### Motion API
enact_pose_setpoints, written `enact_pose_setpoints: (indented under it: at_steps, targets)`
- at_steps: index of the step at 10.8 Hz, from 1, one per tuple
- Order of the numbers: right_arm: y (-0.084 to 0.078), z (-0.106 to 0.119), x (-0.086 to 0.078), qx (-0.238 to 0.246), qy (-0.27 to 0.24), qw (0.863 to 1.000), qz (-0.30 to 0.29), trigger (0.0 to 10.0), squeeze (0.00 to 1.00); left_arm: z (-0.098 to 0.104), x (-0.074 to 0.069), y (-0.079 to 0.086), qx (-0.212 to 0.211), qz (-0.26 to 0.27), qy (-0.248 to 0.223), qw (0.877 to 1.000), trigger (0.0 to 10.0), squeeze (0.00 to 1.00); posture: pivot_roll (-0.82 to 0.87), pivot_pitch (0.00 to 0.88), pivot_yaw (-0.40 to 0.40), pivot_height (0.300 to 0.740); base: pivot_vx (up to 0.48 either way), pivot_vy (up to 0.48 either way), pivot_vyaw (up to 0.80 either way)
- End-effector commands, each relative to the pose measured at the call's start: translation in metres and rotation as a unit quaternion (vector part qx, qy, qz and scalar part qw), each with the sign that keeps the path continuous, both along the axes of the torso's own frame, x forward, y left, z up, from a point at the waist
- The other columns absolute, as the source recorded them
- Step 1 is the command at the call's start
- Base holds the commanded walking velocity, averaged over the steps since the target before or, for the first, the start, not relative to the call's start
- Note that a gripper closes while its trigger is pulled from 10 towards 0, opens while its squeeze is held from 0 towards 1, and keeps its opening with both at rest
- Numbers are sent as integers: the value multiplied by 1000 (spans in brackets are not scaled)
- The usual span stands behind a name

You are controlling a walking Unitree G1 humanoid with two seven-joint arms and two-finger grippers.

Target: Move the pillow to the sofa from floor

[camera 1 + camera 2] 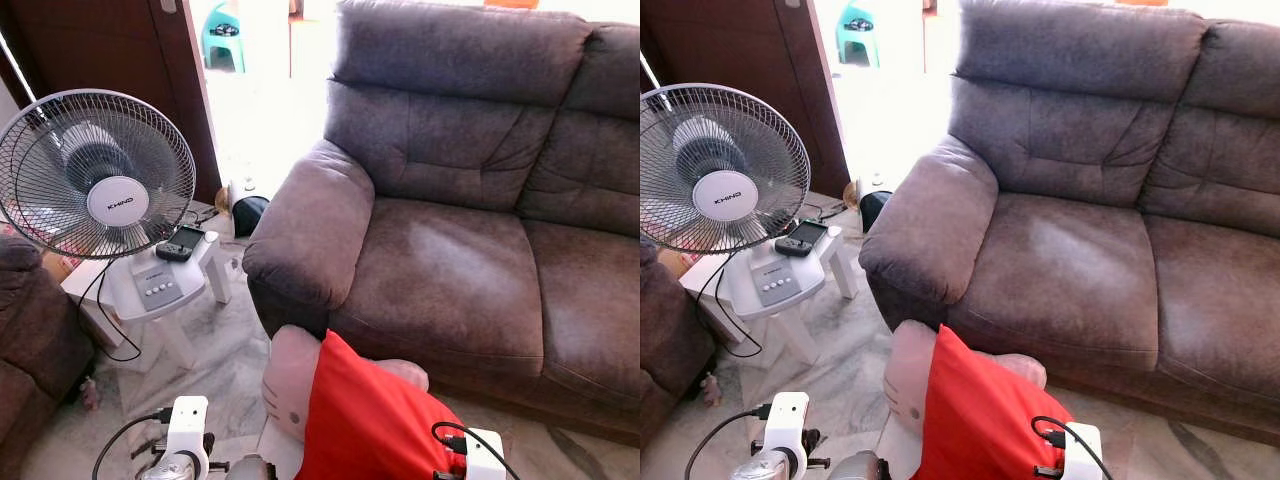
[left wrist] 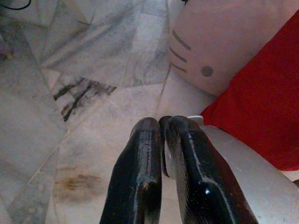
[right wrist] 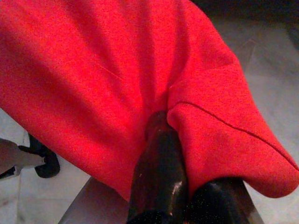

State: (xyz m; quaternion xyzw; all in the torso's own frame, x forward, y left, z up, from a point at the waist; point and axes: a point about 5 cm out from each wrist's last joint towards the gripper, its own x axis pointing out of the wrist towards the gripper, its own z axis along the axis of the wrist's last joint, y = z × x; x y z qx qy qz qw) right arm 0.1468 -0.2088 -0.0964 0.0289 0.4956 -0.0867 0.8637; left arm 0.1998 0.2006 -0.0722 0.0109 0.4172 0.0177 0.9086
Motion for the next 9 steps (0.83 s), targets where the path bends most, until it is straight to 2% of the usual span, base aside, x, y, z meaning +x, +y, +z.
enact_pose_setpoints:
  at_steps: [1, 3, 9]
  targets:
    - [-1, -3, -6, -1, 18, 1000, 4, 10000, 0, -2, -4, 2, 1, -1, 9, 1000, 10000, 0, 90, 48, -29, 693, 0, 0, 0]
    - [1, -4, -9, 4, 29, 999, 11, 10000, 0, -7, -14, 3, 1, -4, 29, 1000, 10000, 0, 92, 48, -29, 693, 0, 0, 0]
    - [1, -5, -12, 2, 45, 999, 15, 10000, 0, -12, -19, -4, 1, -14, 51, 999, 10000, 0, 89, 51, -29, 693, 0, 0, 0]
